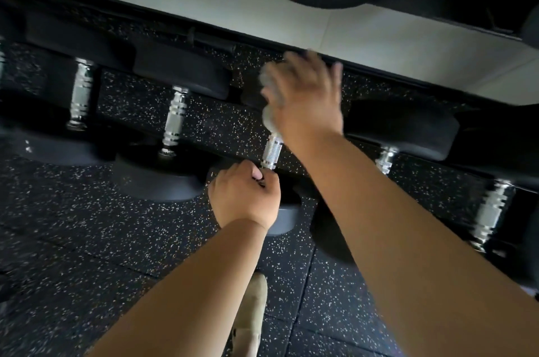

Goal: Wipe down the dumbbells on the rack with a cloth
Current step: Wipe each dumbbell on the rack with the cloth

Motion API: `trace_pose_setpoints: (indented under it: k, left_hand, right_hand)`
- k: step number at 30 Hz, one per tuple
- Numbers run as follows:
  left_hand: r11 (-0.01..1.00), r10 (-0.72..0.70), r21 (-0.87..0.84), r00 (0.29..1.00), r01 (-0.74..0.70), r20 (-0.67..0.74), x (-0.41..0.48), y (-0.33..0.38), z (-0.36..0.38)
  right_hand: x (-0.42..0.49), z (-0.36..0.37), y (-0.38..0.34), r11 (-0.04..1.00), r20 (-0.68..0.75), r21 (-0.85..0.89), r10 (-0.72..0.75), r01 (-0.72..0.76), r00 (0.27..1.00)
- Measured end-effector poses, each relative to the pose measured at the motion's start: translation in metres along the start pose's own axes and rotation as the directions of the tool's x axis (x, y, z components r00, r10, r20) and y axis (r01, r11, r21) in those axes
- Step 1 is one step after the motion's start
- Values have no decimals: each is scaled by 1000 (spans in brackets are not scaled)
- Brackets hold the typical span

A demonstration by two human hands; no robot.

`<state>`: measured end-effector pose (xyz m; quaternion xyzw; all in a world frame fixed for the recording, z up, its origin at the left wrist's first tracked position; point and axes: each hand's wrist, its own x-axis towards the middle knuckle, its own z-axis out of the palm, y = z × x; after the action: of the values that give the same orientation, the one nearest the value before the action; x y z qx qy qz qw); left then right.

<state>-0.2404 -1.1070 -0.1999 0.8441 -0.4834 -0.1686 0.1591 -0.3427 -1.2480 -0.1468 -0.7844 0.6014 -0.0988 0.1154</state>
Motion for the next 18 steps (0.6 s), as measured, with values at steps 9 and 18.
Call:
trace_pose_setpoints:
  k: [9, 18]
  left_hand:
    - [1000, -8, -27, 1000, 9, 21, 0, -1, 1]
    - [994, 13, -105, 995, -3, 96, 0, 4, -11]
  right_hand:
    - [-4, 0, -27, 976, 65, -128, -168, 176, 984]
    - [-38, -1, -3, 925, 117, 231, 282, -302, 952]
